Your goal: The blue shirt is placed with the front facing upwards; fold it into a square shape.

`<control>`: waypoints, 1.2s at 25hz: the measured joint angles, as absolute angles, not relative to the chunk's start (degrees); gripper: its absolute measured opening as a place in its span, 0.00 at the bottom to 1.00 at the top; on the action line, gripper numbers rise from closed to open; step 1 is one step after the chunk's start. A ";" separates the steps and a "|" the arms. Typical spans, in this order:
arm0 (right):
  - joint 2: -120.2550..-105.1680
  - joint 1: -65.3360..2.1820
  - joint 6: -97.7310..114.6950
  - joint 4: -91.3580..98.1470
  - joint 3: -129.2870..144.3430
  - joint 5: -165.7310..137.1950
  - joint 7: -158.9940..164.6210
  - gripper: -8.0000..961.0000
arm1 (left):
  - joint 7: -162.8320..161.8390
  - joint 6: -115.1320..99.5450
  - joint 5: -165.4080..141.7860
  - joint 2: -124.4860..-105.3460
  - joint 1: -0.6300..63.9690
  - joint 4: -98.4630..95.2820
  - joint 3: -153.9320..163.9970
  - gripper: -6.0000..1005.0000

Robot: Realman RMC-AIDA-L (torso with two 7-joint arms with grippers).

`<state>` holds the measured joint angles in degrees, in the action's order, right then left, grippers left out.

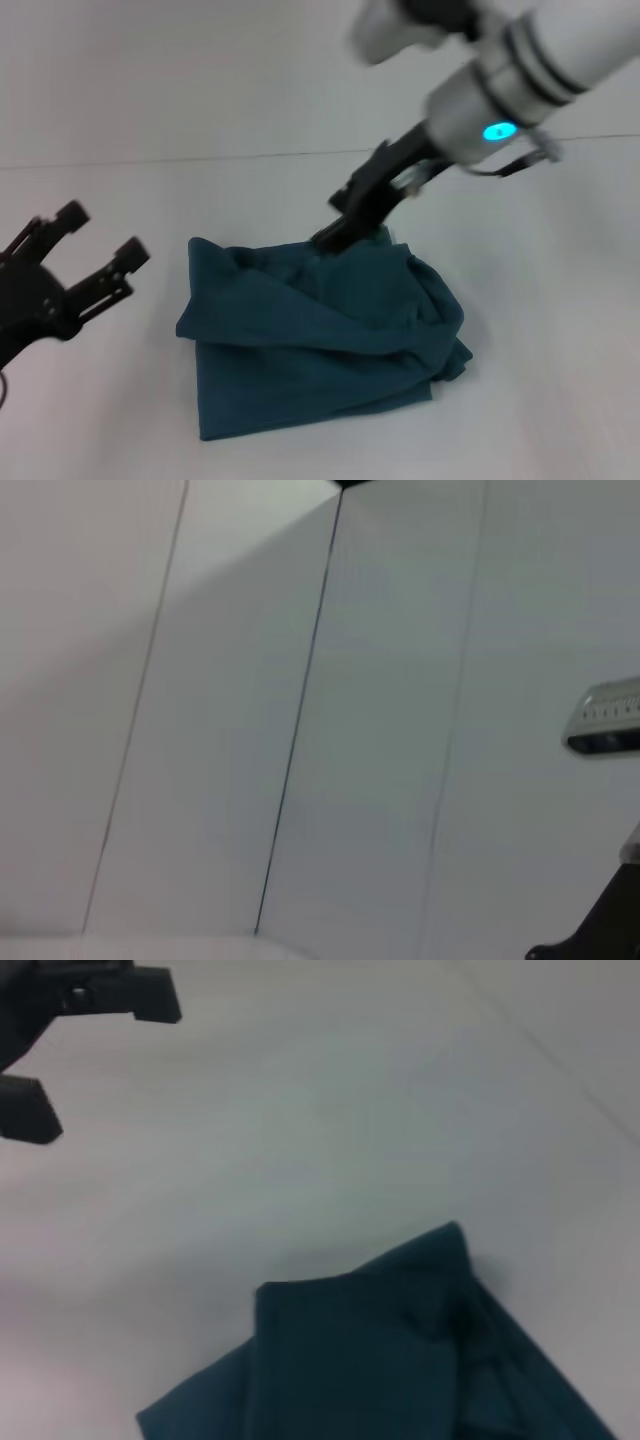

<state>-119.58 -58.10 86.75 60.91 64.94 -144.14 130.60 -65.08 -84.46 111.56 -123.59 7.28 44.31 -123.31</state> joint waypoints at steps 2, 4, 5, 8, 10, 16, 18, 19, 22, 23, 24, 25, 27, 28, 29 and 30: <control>-120.39 -60.22 85.39 58.51 68.07 -144.30 132.53 0.49 | -65.89 -84.18 109.07 -123.22 7.02 44.17 -124.63 0.96; -120.44 -61.74 82.83 55.55 72.95 -141.65 134.64 0.59 | -67.24 -83.75 105.72 -122.83 6.91 44.15 -125.80 0.96; -120.35 -62.26 81.07 54.49 75.57 -140.54 135.66 0.64 | -68.16 -83.74 104.06 -122.74 6.90 44.32 -126.23 0.96; -120.36 -63.10 76.03 52.03 81.69 -139.86 137.09 0.75 | -70.74 -83.58 98.94 -122.65 6.85 44.84 -127.77 0.96; -120.47 -63.44 73.55 50.36 84.81 -139.84 137.47 0.77 | -71.13 -83.40 96.85 -122.87 6.85 44.85 -128.99 0.96; -120.72 -63.24 71.54 46.61 87.53 -138.79 137.07 0.77 | -73.75 -82.90 92.45 -123.64 7.88 45.30 -130.92 0.96; -120.80 -63.09 70.88 46.06 89.45 -137.07 136.97 0.77 | -73.97 -82.88 92.44 -123.70 7.58 45.44 -131.14 0.96; -120.80 -62.94 70.41 46.00 90.59 -135.90 137.09 0.77 | -73.97 -82.87 92.43 -123.74 7.49 45.45 -131.28 0.96; -120.74 -62.58 69.68 46.15 92.16 -133.26 137.29 0.76 | -73.96 -82.84 92.27 -123.76 7.38 45.49 -131.65 0.96; -120.73 -62.51 69.67 46.24 92.29 -133.00 137.30 0.76 | -73.96 -82.85 92.23 -123.75 7.37 45.48 -131.66 0.96; -120.73 -62.47 69.66 46.28 92.47 -132.82 137.30 0.76 | -73.95 -82.86 92.21 -123.72 7.38 45.49 -131.68 0.96; -120.75 -62.43 69.69 46.27 92.71 -132.76 137.31 0.76 | -73.95 -82.87 92.20 -123.70 7.38 45.48 -131.71 0.96; -120.79 -62.38 69.71 46.26 93.12 -132.72 137.32 0.76 | -73.95 -82.82 92.19 -123.66 7.38 45.49 -131.80 0.96; -120.82 -62.33 69.66 46.25 93.32 -132.72 137.32 0.77 | -73.94 -82.80 92.18 -123.64 7.38 45.49 -131.87 0.96; -120.82 -62.31 69.48 46.24 93.63 -132.75 137.36 0.77 | -73.94 -82.80 92.17 -123.64 7.38 45.49 -132.03 0.96; -120.82 -62.29 69.25 46.21 94.00 -132.81 137.44 0.77 | -73.93 -82.82 92.16 -123.66 7.39 45.47 -132.18 0.96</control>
